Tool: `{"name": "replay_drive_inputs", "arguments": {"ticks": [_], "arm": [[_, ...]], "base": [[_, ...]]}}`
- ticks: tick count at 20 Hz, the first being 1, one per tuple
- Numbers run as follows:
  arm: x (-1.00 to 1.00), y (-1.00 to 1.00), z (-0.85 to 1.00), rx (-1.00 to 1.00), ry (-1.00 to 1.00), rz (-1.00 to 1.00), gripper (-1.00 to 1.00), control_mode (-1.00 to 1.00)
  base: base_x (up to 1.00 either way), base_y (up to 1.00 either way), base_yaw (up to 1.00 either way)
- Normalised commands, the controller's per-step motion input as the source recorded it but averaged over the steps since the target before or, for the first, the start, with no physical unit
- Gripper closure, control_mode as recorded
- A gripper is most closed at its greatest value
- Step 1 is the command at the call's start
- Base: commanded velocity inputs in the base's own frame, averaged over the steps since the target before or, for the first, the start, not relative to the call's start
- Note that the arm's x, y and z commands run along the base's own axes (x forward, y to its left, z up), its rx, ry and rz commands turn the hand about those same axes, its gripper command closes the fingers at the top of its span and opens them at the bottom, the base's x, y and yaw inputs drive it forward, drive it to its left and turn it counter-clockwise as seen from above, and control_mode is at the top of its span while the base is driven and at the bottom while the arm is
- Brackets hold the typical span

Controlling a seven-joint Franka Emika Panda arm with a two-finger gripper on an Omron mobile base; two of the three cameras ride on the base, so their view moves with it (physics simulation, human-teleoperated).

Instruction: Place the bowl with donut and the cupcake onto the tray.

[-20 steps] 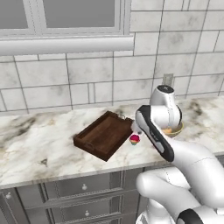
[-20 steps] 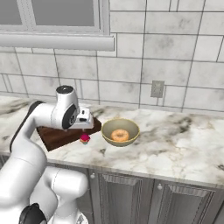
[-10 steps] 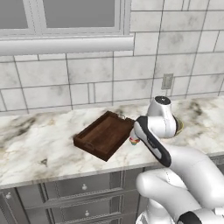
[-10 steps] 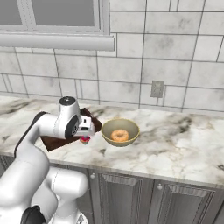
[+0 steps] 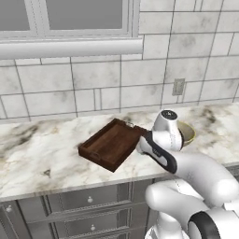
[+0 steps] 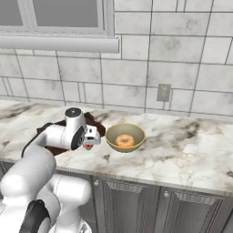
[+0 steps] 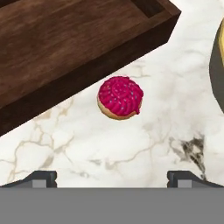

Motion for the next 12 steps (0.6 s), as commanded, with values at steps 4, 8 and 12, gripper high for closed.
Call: {"name": "replay_drive_inputs", "arguments": {"ticks": [4, 8, 12], "arm": [[0.29, 0.0, -0.22, 0.0, 0.0, 0.0, -1.0, -1.0], [0.32, 0.0, -0.15, 0.0, 0.0, 0.0, -1.0, -1.0], [0.3, 0.0, -0.12, 0.0, 0.0, 0.0, -1.0, -1.0]], "base": [[0.0, 0.0, 0.0], [0.0, 0.0, 0.0], [0.0, 0.0, 0.0]]}}
